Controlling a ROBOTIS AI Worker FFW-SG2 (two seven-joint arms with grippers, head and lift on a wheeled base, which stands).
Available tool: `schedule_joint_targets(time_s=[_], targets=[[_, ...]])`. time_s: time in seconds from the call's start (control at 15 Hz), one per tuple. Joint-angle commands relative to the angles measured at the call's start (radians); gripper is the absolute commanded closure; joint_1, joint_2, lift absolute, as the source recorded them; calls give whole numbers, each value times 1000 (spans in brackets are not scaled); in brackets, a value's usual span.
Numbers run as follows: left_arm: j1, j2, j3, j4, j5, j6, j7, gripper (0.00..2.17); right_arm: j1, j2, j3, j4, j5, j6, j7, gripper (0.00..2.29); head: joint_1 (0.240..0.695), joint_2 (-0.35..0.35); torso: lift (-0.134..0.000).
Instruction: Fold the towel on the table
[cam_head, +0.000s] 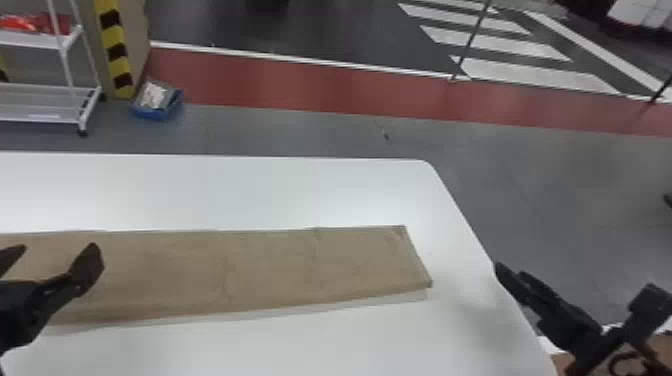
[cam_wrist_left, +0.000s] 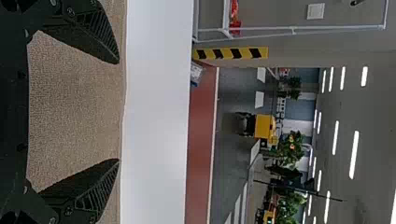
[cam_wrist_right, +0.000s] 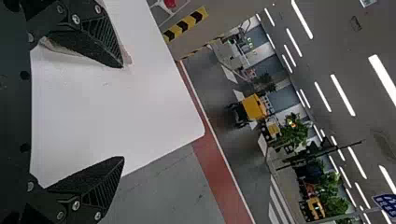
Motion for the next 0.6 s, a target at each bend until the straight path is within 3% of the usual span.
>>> schedule_joint_targets(time_s=[0.0, 0.53], targets=[[2, -1, 1, -2, 2, 0, 0, 154, 2, 1, -2, -2, 0, 1, 0, 201, 695, -272, -124], [8, -1, 1, -14, 10, 0, 0, 154, 6, 3, -15, -2, -8, 1, 0, 201, 695, -283, -124]])
